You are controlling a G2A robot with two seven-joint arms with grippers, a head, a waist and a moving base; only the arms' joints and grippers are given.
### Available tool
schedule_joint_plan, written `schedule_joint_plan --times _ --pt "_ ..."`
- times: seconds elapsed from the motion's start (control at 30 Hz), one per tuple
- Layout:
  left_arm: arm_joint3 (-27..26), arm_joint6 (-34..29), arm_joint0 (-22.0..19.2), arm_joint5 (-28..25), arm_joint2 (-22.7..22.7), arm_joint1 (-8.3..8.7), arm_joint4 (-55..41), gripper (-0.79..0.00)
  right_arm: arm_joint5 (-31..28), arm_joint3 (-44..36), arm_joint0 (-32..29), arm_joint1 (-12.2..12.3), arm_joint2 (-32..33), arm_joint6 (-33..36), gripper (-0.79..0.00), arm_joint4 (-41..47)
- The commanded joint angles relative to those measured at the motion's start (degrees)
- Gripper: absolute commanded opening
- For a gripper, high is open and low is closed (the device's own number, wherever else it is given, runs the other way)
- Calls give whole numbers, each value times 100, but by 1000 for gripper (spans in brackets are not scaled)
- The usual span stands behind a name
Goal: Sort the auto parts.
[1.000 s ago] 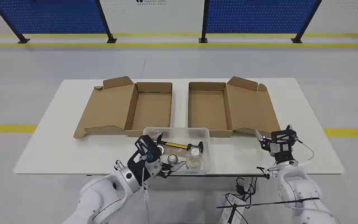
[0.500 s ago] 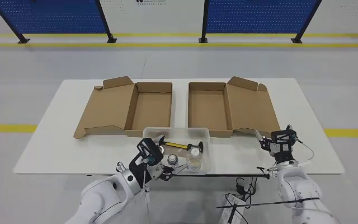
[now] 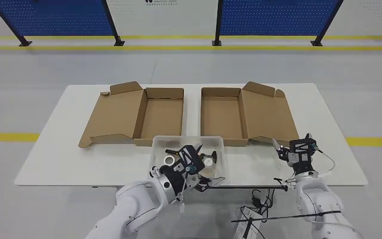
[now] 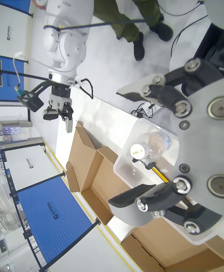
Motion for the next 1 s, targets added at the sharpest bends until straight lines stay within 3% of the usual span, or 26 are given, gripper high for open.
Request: schedule_joint_plan --times 0.0,0.13,0.3,0.8,0.97 --pt "287 -73 -330 108 331 -65 31 0 0 0 0 0 0 0 0 0" --pt "714 -180 -733 317 671 -159 149 0 0 0 0 0 0 0 0 0" --pt "979 -178 -892 548 800 -213 246 0 0 0 0 0 0 0 0 0" --pt "1114 -156 -470 500 568 -148 165 0 0 0 0 0 0 0 0 0" --pt "1276 -168 -513 448 635 -160 158 0 0 0 0 0 0 0 0 0"
